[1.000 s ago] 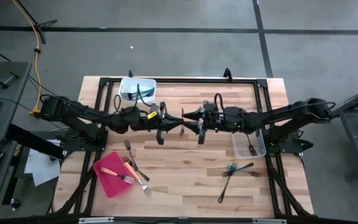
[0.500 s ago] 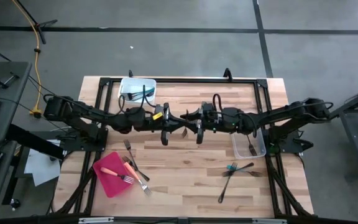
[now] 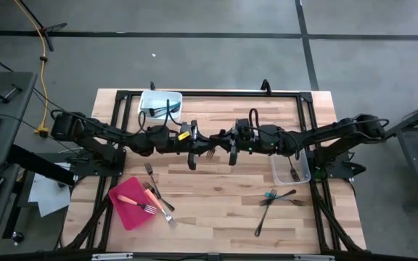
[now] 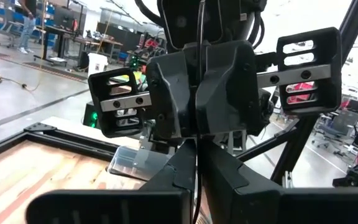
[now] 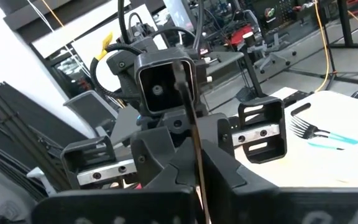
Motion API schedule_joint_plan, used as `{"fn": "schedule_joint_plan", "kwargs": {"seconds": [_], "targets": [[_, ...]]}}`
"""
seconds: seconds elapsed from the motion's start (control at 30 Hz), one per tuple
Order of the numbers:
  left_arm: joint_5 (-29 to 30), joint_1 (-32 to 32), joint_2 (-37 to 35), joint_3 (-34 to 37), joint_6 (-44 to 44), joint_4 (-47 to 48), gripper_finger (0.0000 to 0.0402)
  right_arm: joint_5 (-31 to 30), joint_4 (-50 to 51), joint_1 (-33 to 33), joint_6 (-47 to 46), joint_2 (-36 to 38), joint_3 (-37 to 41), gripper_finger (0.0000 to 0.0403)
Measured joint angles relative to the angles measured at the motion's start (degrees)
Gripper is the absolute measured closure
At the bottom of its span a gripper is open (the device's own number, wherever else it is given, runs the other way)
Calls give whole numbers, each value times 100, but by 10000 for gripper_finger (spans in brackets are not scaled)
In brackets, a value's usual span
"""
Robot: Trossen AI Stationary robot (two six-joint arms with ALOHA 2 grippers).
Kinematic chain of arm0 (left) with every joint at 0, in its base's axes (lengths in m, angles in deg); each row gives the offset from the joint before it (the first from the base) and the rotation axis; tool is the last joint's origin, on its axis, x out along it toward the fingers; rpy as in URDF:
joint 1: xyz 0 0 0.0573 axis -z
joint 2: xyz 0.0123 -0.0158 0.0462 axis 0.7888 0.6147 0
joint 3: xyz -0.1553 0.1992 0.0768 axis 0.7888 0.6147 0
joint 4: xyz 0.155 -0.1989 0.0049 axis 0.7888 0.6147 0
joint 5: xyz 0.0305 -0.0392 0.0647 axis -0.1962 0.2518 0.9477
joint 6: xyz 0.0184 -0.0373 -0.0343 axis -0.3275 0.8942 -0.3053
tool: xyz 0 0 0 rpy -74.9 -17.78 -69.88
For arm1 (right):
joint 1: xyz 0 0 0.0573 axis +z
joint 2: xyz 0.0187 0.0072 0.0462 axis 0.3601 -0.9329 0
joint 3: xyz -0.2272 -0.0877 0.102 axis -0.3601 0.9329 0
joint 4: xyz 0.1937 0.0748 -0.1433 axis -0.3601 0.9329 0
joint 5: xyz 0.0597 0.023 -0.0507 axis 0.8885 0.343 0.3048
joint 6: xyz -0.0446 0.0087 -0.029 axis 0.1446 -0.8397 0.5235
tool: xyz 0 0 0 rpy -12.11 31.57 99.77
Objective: Sort silverware by color (type)
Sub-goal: Put the black fork into the transparent bin
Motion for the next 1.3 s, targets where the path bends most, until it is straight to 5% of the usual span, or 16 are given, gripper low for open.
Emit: {"fn": "schedule_joint_plan", "kwargs": {"seconds": [0.23, 0.57, 0.7, 0.9, 1.3], "targets": [[-102, -107, -229, -7, 45, 490, 358, 2, 193, 0, 111, 121, 2, 403], [9, -312, -1343, -7, -274, 2436, 281, 26, 1228, -53, 333, 724, 2, 403], [190, -310, -1390, 2, -436, 2599, 303, 19, 1217, -112, 345, 728, 2, 403], [24, -295, -1368, 4, -561, 2679, 390, -31, 1202, -133, 367, 740, 2, 402], [90, -298, -1373, 4, -681, 2715, 396, -23, 1200, -131, 325, 734, 2, 402]]}}
